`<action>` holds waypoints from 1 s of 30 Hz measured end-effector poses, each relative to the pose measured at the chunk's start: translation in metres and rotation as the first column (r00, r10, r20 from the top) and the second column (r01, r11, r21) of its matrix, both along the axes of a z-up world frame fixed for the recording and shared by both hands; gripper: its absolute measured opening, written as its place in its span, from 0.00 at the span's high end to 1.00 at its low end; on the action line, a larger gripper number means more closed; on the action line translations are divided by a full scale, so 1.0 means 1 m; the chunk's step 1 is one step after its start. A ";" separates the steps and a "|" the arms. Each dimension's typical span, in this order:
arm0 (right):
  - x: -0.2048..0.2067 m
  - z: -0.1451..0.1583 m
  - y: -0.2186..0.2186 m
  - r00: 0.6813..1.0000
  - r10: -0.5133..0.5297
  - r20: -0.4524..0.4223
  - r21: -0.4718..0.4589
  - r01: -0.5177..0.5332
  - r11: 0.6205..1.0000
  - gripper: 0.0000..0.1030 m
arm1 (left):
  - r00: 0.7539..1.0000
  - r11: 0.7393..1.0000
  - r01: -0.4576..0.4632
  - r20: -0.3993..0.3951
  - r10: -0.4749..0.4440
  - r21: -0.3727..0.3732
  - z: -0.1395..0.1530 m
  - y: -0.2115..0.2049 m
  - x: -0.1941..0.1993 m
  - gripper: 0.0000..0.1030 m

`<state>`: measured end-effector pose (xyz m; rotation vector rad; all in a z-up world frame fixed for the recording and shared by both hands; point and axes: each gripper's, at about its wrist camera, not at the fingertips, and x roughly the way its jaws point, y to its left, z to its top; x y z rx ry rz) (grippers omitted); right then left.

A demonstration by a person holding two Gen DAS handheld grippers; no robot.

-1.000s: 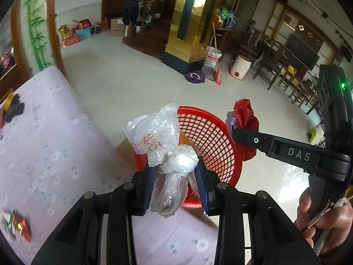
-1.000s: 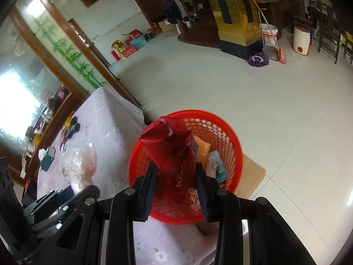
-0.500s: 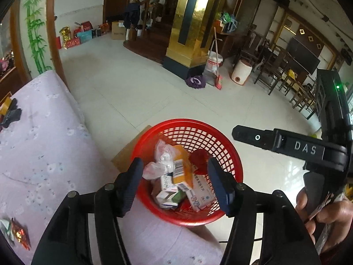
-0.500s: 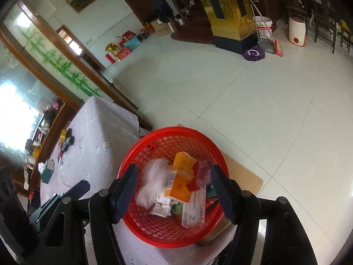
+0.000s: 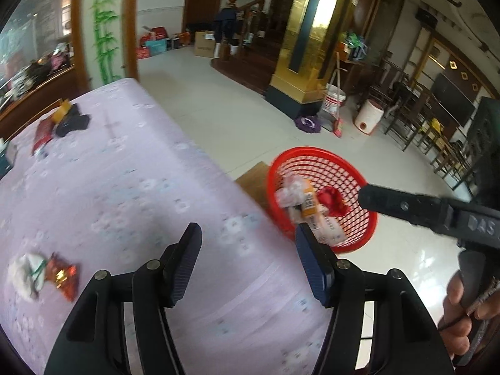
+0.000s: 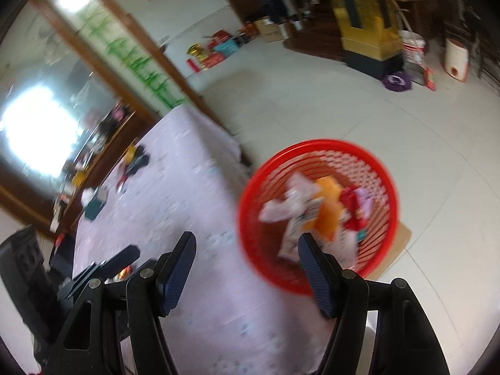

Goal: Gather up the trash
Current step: 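Move back to the table and grasp the white-green cloth with the left gripper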

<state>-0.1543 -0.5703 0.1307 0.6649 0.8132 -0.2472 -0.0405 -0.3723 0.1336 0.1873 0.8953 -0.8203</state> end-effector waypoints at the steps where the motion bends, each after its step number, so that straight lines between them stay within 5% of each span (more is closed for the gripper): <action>1: 0.001 0.002 0.011 1.000 0.020 0.002 -0.004 -0.020 1.000 0.30 | 1.000 1.000 -0.014 -0.001 0.014 -0.004 0.001 0.009 0.002 0.41; 11: 0.025 0.018 0.118 0.959 0.283 0.011 -0.084 -0.281 0.956 0.30 | 0.968 0.968 -0.249 0.009 0.249 0.012 -0.008 0.139 0.044 0.39; 14: 0.031 0.016 0.137 0.949 0.316 0.007 -0.086 -0.314 0.946 0.30 | 0.938 0.937 -0.347 -0.011 0.347 0.038 -0.019 0.189 0.069 0.37; 17: 0.036 0.014 0.152 0.943 0.334 -0.006 -0.099 -0.333 0.938 0.30 | 0.877 0.875 -0.477 -0.020 0.480 0.080 -0.034 0.243 0.101 0.37; 21: 0.044 0.009 0.167 0.934 0.356 -0.029 -0.113 -0.357 0.927 0.30 | 0.822 0.826 -0.554 -0.085 0.563 0.104 -0.059 0.284 0.133 0.36; 24: 0.052 0.005 0.176 0.925 0.378 -0.045 -0.109 -0.381 0.918 0.30 | 0.813 0.836 -0.543 -0.200 0.546 0.077 -0.079 0.289 0.148 0.36; 26: 0.057 0.003 0.182 0.919 0.389 -0.056 -0.113 -0.393 0.912 0.30 | 0.830 0.856 -0.511 -0.215 0.514 0.076 -0.088 0.282 0.152 0.36; 30: 0.072 -0.001 0.193 0.905 0.419 -0.076 -0.103 -0.425 0.899 0.30 | 0.829 0.852 -0.510 -0.196 0.523 0.116 -0.106 0.271 0.159 0.38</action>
